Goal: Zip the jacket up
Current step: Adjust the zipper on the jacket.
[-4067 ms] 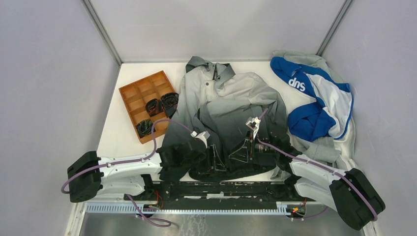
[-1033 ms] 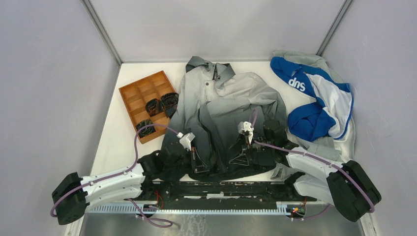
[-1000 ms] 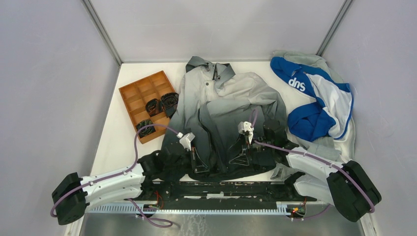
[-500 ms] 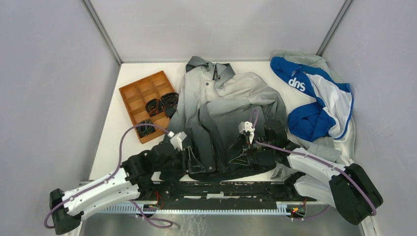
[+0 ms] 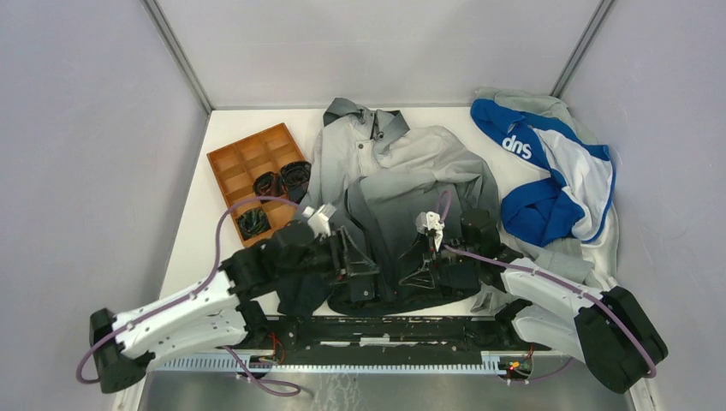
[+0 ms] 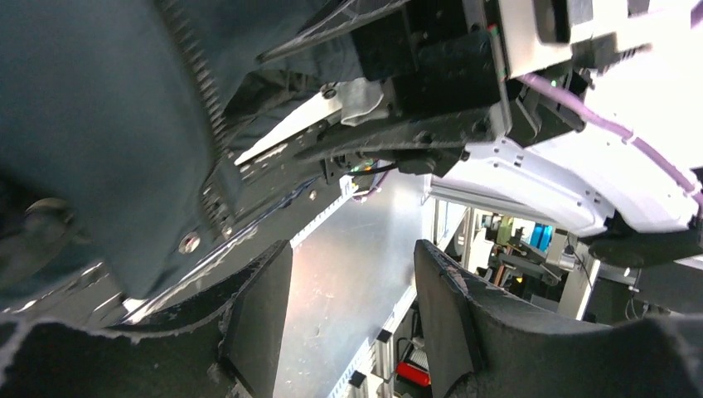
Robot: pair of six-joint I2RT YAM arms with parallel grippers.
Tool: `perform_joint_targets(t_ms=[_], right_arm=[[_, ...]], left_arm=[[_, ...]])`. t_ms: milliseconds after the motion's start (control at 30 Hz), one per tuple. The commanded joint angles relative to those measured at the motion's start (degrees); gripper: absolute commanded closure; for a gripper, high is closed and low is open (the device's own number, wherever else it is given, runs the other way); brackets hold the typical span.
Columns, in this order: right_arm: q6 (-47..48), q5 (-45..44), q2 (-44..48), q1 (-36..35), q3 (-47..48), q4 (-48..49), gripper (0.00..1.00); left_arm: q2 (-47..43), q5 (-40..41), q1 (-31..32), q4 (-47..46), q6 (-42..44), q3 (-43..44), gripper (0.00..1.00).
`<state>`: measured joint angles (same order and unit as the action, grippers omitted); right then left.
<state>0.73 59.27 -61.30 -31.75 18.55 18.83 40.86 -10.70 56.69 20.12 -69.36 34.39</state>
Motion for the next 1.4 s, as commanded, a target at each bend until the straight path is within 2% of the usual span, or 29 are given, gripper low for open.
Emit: perform_joint_targets(t_ms=[0,100,233,333,733,1067,1367], right_arm=[[-0.01,-0.87,1.26,0.54,1.11,0.91,0.33],[-0.43,-1.79,1.65,0.90,0.76,1.00,0.33],[-0.69,-2.61,2.31,1.49,0.42,0.87,0.33],[-0.64,-3.26,2.50,1.77,0.28,0.92,0.33],[-0.64,-3.94,3.10,2.30,-0.11,0.97,0.33],[-2.73,-4.16,3.36,2.59,-0.39,1.64,0.33],[-3.19,-4.25,3.46,2.71,-0.52,2.00,0.33]], left_arm=[[12.42,-4.17,-0.16,-0.63,4.02,10.83,0.37],[20.06,-1.84,-0.17,8.28,8.05,17.12,0.37],[23.80,2.70,-0.17,13.56,9.78,20.48,0.37],[25.44,4.03,-0.16,14.40,10.61,21.18,0.37],[31.64,0.90,-0.23,9.90,11.78,20.75,0.44],[35.51,0.47,-0.08,11.62,12.80,21.61,0.51],[39.08,2.17,0.52,18.21,15.15,24.84,0.50]])
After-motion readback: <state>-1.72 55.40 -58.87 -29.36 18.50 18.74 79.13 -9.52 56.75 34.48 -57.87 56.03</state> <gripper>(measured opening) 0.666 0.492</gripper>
